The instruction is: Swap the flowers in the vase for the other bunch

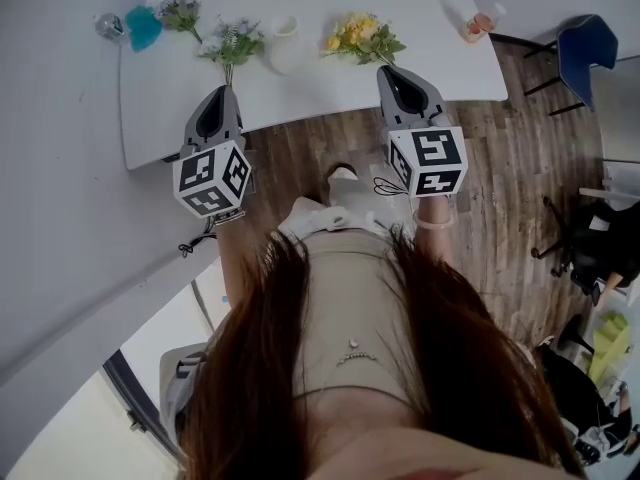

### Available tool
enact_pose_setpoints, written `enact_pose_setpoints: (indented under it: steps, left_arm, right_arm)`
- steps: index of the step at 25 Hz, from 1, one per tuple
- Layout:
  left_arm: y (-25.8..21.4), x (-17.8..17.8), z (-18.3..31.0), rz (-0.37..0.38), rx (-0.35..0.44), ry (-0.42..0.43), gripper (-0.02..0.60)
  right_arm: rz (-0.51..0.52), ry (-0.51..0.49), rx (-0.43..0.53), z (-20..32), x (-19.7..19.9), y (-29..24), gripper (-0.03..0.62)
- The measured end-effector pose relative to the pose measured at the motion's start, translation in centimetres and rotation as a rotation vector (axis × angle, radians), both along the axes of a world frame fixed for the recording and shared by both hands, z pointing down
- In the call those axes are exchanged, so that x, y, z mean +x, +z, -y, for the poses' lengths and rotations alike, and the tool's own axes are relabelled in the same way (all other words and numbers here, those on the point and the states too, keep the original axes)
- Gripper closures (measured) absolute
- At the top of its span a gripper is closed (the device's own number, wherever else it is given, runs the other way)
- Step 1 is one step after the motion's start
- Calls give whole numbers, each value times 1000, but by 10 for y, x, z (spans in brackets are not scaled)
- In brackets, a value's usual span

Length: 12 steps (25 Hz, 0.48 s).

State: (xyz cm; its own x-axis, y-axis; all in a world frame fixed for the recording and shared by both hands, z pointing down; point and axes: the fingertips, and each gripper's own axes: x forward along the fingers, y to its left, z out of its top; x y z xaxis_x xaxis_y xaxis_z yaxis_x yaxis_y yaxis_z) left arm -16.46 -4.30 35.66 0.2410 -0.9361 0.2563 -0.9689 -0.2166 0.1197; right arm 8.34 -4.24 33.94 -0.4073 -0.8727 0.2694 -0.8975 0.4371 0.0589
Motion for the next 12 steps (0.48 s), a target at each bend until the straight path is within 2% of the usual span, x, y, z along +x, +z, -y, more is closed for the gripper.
enact_pose_setpoints:
  steps: [12]
  left_arm:
    - [1, 27, 24, 21, 3, -92, 577]
  right_arm:
    - [22, -82, -39, 51, 53, 15, 566]
